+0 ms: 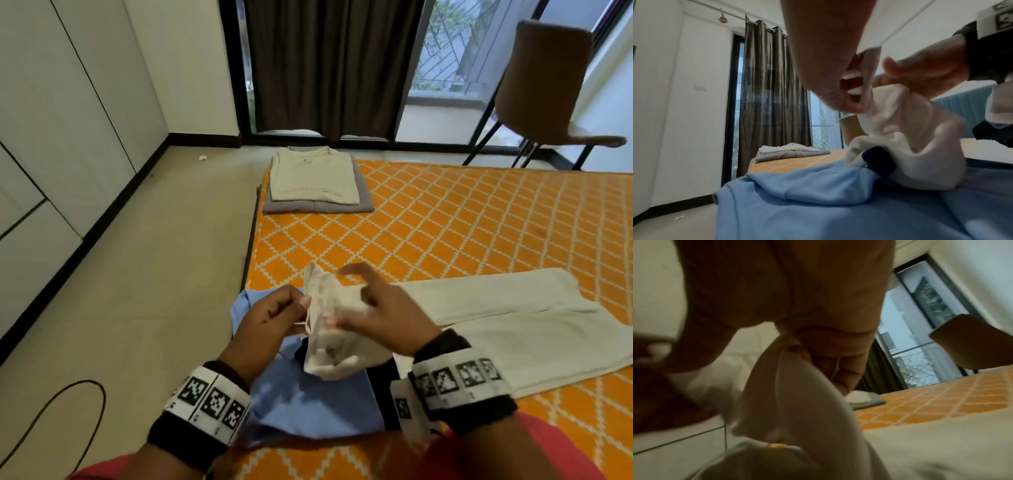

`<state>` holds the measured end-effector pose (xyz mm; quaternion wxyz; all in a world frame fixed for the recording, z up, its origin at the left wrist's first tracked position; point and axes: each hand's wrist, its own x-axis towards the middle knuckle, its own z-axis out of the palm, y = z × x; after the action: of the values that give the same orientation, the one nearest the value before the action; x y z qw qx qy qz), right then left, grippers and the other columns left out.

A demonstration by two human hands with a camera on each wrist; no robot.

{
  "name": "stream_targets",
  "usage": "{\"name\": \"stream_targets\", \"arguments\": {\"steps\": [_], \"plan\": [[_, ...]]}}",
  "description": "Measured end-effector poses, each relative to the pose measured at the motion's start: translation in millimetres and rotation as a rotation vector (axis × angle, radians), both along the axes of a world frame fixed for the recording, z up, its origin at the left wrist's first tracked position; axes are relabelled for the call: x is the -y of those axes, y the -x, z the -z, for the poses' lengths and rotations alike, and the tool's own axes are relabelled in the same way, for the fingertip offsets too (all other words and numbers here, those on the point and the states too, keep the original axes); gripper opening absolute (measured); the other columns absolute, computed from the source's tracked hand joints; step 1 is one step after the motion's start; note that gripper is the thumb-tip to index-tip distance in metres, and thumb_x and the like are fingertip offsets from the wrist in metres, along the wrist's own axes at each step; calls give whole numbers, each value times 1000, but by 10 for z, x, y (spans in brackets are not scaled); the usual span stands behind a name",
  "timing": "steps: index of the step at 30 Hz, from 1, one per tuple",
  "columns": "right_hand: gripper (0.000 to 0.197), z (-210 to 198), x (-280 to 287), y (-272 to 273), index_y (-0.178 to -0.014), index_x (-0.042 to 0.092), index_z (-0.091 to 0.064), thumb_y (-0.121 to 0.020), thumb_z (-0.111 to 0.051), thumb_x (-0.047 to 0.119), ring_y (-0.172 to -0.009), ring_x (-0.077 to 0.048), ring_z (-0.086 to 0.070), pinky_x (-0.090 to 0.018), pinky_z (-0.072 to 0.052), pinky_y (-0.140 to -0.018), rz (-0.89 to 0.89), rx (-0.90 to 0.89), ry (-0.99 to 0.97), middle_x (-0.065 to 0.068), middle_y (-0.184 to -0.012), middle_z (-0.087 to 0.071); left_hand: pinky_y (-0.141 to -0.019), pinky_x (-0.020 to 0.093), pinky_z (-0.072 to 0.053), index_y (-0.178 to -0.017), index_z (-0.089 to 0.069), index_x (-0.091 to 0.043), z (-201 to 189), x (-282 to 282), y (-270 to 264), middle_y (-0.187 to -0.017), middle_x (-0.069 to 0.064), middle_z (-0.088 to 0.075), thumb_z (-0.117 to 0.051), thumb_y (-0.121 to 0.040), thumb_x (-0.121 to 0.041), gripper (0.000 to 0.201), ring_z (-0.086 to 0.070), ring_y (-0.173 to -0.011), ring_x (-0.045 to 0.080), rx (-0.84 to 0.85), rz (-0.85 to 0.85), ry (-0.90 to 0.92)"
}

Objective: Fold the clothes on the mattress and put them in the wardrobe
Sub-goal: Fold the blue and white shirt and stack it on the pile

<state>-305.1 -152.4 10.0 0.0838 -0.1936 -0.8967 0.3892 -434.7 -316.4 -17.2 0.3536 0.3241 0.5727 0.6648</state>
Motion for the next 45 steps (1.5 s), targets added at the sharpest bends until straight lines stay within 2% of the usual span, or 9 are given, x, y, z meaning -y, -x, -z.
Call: {"name": "stream_targets", "arguments": {"steps": [3,6,8,12,16,24,32,38,45], "plan": [[28,112,179,153,-107,27,-63,-84,-69,42,-84,-22,-62,-32,-43,-68,-147,244,-137,-4,-94,-69,-70,28,-50,-74,-59,-13,-33,-24,-39,-75,7,-59,-67,-86,-43,33,-57,-74,18,72,46,-127],[15,-1,21,112,-94,23,-69,-89,-57,31,-86,-17,-67,-33,-49,-70,-48,-100,3,0,-94,-73,-77,31,-54,-81,-59,-13,53,-21,12,-84,17,-61,-76,-71,-60,50,-64,-85,20,18,-69,-86],[22,-157,-86,34,-97,27,-71,-83,-58,39,-90,-9,-67,-30,-53,-75,-32,-363,297,9,-96,-73,-80,24,-53,-97,-61,-24,181,-25,71,-103,0,-69,-83,-62,-58,53,-65,-98,12,-106,-126,48],[32,-399,-142,-105,-99,31,-78,-73,-75,49,-98,-9,-68,-24,-53,-82,-116,-663,803,9,-102,-74,-89,26,-53,-129,-48,-31,370,-114,-51,-119,-12,-64,-85,-60,-47,80,-60,-111,3,-256,118,272],[15,-585,-355,-268,-90,23,-77,-84,-64,21,-89,-14,-68,-27,-54,-77,76,-861,909,4,-91,-72,-78,28,-52,-97,-68,-20,340,-157,-129,-93,-8,-70,-75,-62,-55,50,-65,-89,7,-392,177,357],[28,-594,-889,-789,-92,24,-61,-99,-34,27,-116,-29,-57,-50,-41,-102,432,-1169,893,-1,-106,-64,-61,21,-43,-84,-56,-17,429,-170,-76,-76,-7,-60,-64,-93,-20,12,-54,-64,5,-468,-22,405],[9,-494,-974,-737,-95,29,-61,-95,-53,24,-100,-12,-59,-38,-36,-92,752,-1035,726,8,-104,-63,-68,22,-48,-90,-60,-14,354,-238,-112,-83,-6,-64,-67,-88,-5,11,-60,-77,14,-428,-92,261],[42,-484,-984,-783,-121,16,-65,-80,-76,9,-106,-15,-64,-34,-48,-89,773,-981,252,0,-117,-68,-76,23,-52,-95,-65,-36,473,-202,-19,-94,-10,-71,-61,-93,-6,30,-67,-90,6,-431,-40,303],[16,-633,-958,-799,-98,24,-70,-88,-71,12,-87,-6,-65,-23,-52,-80,732,-1011,149,15,-87,-73,-68,28,-48,-94,-66,-6,543,-204,-9,-83,4,-70,-53,-97,-10,14,-64,-77,16,-216,-59,280]]}}
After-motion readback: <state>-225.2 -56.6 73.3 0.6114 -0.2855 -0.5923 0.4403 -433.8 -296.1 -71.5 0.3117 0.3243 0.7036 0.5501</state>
